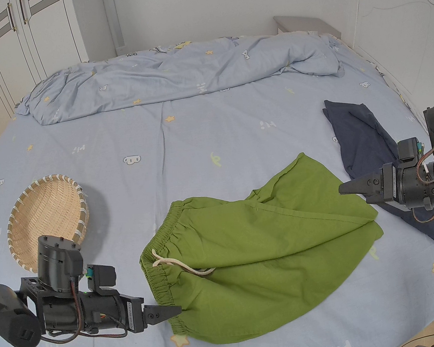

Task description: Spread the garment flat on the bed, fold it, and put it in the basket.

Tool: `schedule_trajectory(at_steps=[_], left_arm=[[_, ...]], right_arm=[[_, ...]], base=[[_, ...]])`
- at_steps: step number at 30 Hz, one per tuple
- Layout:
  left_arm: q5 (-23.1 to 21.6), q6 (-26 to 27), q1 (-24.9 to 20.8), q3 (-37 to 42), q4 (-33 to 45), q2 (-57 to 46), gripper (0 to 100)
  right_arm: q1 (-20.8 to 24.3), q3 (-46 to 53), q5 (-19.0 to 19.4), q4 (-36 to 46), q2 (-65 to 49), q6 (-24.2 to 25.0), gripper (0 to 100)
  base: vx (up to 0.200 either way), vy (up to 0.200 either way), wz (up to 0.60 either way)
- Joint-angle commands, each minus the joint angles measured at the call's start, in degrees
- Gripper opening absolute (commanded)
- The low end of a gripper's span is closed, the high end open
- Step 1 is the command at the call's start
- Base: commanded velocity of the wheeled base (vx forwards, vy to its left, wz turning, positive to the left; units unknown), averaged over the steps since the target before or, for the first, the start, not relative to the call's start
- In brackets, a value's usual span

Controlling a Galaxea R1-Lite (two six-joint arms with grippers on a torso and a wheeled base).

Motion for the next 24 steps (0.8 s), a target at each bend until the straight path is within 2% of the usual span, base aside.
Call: schedule_trajectory(at_steps=[1,8,11,15,24], left_arm=[[-0.12,0.17,0.35,0.32,-4.80,8.66,100],[-0.30,0.26,-0.62,-3.63,-8.57,12.44,100],[-2.50,0.26,-2.03,-4.33,-8.57,12.00,100],[-5.31,0.26,-3.43,-4.07,-8.66,11.48,100],[-5.66,0.08,-6.16,-0.47,-8.75,9.54,100]], right_arm=[[-0.71,0.66,0.03,0.00,-0.98,-0.32,100],[-3.08,0.22,0.12,-0.09,-2.13,-1.20,100],[-3.61,0.49,0.12,0.00,-2.04,-2.26,100],[-3.61,0.57,0.12,0.00,-2.04,-2.34,100],[-3.61,0.66,0.12,0.00,-2.04,-2.34,100]], base=[[0.000,0.000,0.00],[0.000,0.000,0.00],[0.000,0.000,0.00],[0.000,0.000,0.00],[0.000,0.000,0.00]])
